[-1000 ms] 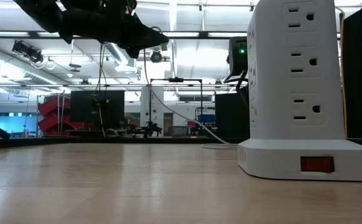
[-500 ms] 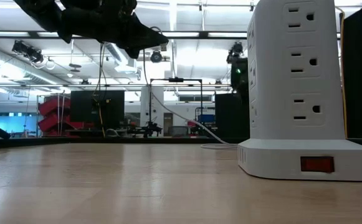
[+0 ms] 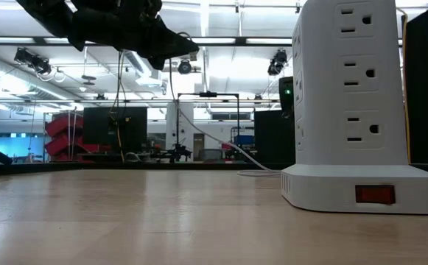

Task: Insert USB
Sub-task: Insert the white usb cable into the white charger adapter

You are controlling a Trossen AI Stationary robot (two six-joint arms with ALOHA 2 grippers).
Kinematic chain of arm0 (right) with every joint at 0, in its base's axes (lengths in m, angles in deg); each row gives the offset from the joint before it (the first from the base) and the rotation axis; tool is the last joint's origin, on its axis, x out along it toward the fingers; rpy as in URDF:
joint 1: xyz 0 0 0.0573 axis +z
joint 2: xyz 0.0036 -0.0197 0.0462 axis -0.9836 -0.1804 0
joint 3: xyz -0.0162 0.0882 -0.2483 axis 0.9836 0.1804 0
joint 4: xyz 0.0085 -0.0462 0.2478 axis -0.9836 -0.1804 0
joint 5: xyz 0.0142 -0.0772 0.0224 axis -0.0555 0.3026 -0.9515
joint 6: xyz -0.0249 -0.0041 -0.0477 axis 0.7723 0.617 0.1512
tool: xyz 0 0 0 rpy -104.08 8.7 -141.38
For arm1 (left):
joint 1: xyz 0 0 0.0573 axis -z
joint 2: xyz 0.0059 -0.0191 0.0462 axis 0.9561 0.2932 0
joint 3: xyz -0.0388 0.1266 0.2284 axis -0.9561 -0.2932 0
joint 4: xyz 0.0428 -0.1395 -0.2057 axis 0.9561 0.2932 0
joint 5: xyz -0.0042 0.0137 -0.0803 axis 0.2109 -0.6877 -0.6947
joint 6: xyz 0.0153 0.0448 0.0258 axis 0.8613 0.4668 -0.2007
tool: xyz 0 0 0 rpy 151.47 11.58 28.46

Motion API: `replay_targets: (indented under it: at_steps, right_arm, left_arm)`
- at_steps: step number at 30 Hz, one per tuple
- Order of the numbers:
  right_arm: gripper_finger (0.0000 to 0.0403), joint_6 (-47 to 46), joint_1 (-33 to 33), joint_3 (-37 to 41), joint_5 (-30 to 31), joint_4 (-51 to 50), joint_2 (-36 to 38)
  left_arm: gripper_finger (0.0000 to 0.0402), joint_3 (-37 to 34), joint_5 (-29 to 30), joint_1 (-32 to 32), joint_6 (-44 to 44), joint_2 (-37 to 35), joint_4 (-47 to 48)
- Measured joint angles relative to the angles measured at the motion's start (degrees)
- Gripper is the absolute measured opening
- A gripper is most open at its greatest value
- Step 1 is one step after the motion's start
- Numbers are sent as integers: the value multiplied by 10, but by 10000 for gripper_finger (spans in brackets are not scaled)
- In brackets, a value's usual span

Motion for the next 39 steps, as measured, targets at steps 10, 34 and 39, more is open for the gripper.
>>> replay_targets:
  at_steps: [10, 34, 39]
  right_arm:
    - [295, -21, 15, -33, 109, -37, 44]
    - [200, 65, 103, -8, 226, 20, 44]
    - [197, 58, 102, 20, 226, 40, 44]
  left_arm:
    - [0, 0, 0, 0, -4, 0, 0]
    - [0, 0, 0, 12, -6, 0, 0]
    - [0, 0, 0, 12, -6, 0, -2]
